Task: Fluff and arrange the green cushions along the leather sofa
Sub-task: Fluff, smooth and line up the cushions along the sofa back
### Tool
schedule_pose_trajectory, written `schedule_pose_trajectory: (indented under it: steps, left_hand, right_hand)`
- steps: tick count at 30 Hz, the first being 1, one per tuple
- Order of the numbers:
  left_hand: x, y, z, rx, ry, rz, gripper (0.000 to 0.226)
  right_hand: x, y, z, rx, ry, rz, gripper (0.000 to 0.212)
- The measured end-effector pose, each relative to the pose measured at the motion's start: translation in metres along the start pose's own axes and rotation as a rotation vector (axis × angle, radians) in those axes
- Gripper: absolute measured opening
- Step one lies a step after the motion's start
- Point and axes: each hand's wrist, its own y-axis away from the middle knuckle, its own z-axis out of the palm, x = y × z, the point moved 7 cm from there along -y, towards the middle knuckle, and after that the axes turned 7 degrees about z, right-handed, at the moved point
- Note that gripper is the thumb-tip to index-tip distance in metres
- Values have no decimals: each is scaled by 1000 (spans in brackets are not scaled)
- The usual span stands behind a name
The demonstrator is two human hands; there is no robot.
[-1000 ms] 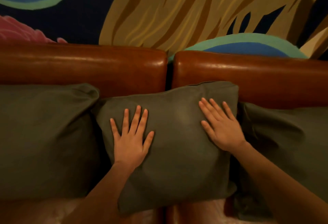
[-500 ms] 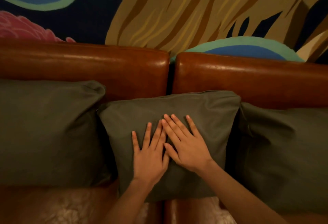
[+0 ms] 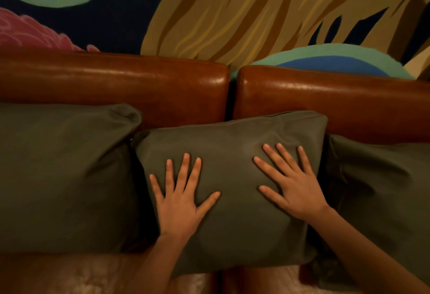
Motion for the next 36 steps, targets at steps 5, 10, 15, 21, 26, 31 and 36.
schedule_pose_trajectory:
  steps: [5,10,15,21,26,31,36]
  left_hand:
    - [-24,4,5,-4,187,-321,76]
    - [-31,4,0,90,532,-549,84]
    - [-45,-4,-4,145,793,-707,101]
    - [-51,-9,-5,192,887,-742,111]
    - [-47,-5,-24,243,865,-677,106]
    - [-39,-9,-65,290,869,-534,104]
    - [-28,-11,-86,345,902,-465,104]
  right_hand:
    - [27,1,10,-67,-153,373,86]
    - [39,8,9,-55,-514,648,107]
    - [43,14,10,-109,-943,795,116]
    - [50,13,10,16,-1205,885,150]
    - [41,20,-3,24,-1251,802,145]
    - [31,36,-27,87,-1312,807,143]
    - [39,41,-49,125,-1314,796,139]
